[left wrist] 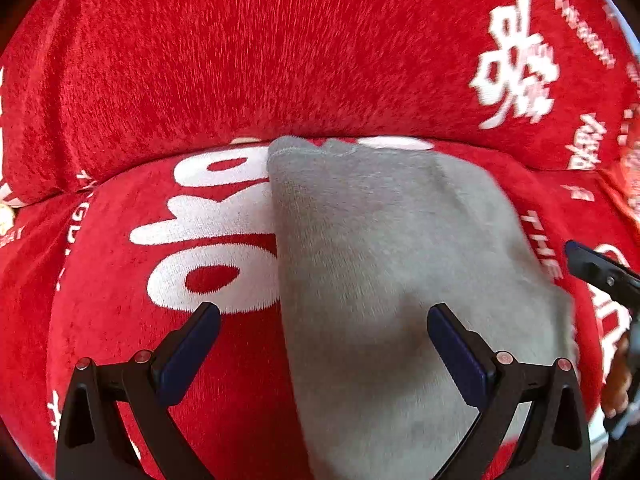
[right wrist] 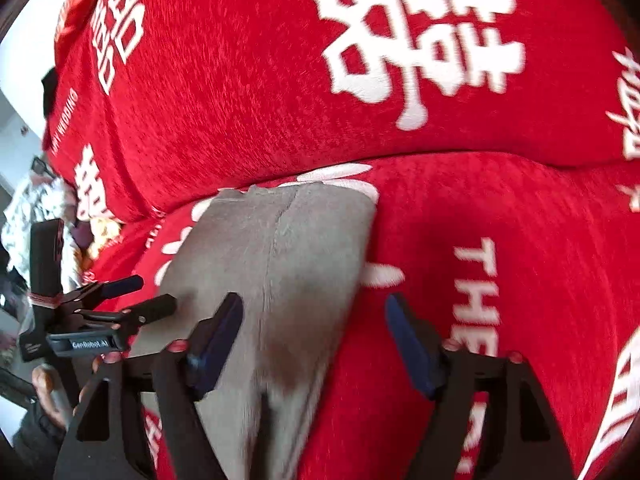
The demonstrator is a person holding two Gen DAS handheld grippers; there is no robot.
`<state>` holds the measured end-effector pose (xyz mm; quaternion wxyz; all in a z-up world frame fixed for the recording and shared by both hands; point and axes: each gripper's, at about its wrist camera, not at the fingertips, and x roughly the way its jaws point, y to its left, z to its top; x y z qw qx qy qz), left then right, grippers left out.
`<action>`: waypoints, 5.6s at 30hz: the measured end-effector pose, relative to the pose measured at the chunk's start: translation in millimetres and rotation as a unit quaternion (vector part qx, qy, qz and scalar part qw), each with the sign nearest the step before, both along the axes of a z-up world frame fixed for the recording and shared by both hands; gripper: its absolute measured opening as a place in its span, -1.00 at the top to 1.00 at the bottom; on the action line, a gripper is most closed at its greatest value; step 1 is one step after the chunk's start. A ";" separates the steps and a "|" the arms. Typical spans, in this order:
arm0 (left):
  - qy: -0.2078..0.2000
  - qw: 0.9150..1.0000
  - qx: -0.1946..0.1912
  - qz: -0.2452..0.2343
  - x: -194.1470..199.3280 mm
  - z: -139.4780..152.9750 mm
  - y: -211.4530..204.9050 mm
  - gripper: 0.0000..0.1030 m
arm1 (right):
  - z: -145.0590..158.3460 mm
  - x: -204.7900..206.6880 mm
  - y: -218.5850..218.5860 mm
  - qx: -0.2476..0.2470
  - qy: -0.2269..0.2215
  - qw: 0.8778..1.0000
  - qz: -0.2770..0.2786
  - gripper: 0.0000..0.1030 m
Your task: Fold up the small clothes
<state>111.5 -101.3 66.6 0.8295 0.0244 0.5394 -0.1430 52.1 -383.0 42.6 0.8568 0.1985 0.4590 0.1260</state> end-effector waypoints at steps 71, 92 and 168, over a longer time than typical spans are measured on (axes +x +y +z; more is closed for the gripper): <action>-0.032 0.999 0.002 -0.024 -138.4 62.6 17.5 0.07 | 80.3 -118.4 179.1 -0.126 -0.039 0.990 0.040 0.22; -0.022 0.999 0.021 -0.022 -184.5 50.1 43.6 0.07 | 70.0 -160.2 204.6 -0.126 -0.036 0.989 0.064 0.27; -0.054 0.998 -0.026 0.016 -188.6 0.0 112.3 -0.74 | 16.4 -156.9 166.8 -0.061 -0.048 0.996 0.053 -0.26</action>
